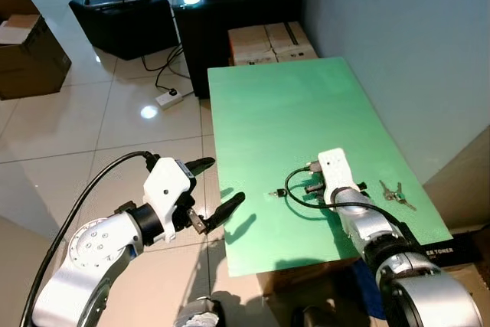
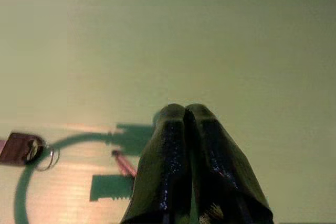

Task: Hang keys on a hook

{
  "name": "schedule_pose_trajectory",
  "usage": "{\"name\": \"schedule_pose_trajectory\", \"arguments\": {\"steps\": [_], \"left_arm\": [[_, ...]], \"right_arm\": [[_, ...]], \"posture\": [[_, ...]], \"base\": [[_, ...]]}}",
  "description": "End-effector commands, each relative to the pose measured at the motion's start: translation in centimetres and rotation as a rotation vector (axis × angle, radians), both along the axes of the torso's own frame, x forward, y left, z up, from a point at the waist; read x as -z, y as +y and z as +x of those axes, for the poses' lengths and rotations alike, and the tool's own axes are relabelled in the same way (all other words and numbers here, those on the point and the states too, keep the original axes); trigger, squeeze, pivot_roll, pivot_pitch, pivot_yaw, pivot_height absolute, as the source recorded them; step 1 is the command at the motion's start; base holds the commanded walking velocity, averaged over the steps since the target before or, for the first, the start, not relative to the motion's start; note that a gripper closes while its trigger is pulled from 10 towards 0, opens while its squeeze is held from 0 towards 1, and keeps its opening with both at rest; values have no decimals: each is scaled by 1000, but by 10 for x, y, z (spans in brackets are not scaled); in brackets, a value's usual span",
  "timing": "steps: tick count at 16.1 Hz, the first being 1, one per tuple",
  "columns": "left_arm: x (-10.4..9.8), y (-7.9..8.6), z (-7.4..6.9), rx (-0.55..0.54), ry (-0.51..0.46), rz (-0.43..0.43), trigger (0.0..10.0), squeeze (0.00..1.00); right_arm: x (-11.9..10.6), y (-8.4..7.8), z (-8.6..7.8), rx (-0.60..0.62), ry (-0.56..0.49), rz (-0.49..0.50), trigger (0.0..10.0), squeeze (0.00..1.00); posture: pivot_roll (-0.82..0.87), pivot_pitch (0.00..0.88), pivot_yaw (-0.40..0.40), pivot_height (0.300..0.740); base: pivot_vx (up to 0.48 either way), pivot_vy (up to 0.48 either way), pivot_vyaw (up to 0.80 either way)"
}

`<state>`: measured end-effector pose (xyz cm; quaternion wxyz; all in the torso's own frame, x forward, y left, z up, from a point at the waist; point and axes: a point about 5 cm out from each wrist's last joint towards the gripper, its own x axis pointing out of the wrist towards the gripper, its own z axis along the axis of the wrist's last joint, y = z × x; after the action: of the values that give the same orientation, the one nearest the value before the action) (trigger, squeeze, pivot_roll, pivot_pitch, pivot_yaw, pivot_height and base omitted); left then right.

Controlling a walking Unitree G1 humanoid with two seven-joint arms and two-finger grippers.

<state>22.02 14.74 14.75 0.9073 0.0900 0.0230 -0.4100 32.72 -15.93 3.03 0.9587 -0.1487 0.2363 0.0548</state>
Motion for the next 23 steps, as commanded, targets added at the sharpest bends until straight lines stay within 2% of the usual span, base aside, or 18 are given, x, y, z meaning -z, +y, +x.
{"name": "schedule_pose_trajectory", "arguments": {"steps": [1,4,6,7,8,9,10,16,23], "left_arm": [[2,1,0,-13,-1,5,10000,0],[1,2,3,-29,-17,3,10000,0],[1,4,6,-35,-25,10,10000,0],[1,4,6,-36,-27,12,10000,0],[1,4,7,-35,-28,15,10000,0],[1,4,6,-34,-29,15,10000,0],[1,4,6,-34,-28,16,10000,0],[0,9,2,-41,-25,27,10000,0],[-1,10,-1,-42,-20,33,10000,0]], "right_arm": [[-1,0,-1,5,-28,5,0,0],[-5,4,-4,-17,-84,-3,0,0],[-1,8,-7,-35,-52,0,0,0],[1,10,-8,-48,-37,-2,8000,0],[3,13,-9,-72,-26,21,10000,0],[2,13,-9,-72,-28,24,10000,545],[2,14,-8,-73,-28,32,10000,1000],[17,20,-15,-105,112,2,10000,1000],[21,20,-16,-106,160,-17,10000,1000]], "posture": [[86,83,46,740],[80,80,44,740],[81,85,49,740],[81,85,49,740],[86,88,52,740],[90,91,51,740],[95,93,52,740],[119,102,44,740],[131,113,50,740]], "base": [[0,0,0],[0,0,0],[0,0,0],[0,0,0],[0,0,0],[0,0,0],[0,0,0],[0,0,0],[0,0,0]]}}
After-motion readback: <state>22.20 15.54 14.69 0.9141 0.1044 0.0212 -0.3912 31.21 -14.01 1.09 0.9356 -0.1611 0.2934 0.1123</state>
